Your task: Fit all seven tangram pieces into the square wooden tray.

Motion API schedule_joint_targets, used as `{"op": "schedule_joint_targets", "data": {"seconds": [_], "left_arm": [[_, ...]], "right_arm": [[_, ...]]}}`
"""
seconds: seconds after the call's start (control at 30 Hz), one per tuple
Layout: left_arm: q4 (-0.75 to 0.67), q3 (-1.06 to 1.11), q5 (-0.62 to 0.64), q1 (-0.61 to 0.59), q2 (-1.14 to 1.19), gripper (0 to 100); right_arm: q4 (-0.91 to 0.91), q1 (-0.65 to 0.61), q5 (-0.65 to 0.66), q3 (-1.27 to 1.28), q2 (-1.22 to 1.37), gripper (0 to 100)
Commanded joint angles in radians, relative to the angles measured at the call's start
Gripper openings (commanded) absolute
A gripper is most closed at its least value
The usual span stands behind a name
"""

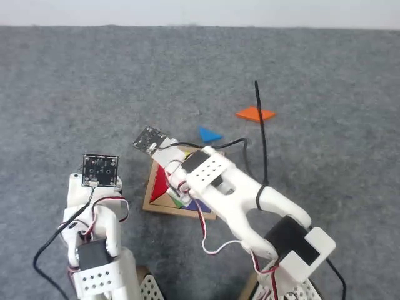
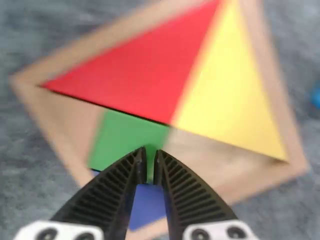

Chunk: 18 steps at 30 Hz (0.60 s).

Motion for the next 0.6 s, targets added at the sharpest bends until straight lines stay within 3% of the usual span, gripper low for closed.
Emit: {"op": "schedule_joint_targets", "data": {"seconds": [0.0,0.2,0.33,0.57], "left_arm": [[0.002,-0.013,-0.012,-0.006,-0.02,2],[0.002,-0.013,-0.012,-0.005,-0.02,2],[0.002,-0.013,-0.012,-0.005,-0.02,2],[0.0,-0.013,-0.012,-0.003,-0.02,2]], "right_arm": [[0.036,0.084,0.011,-0.057,-0.12,3.1],[-0.073,0.208,-0.005,-0.026,-0.17,3.2],[-0.259,0.248,-0.133,-0.015,-0.079,3.9],[-0.325,0.278,-0.232,-0.172,0.099,24.5]]}}
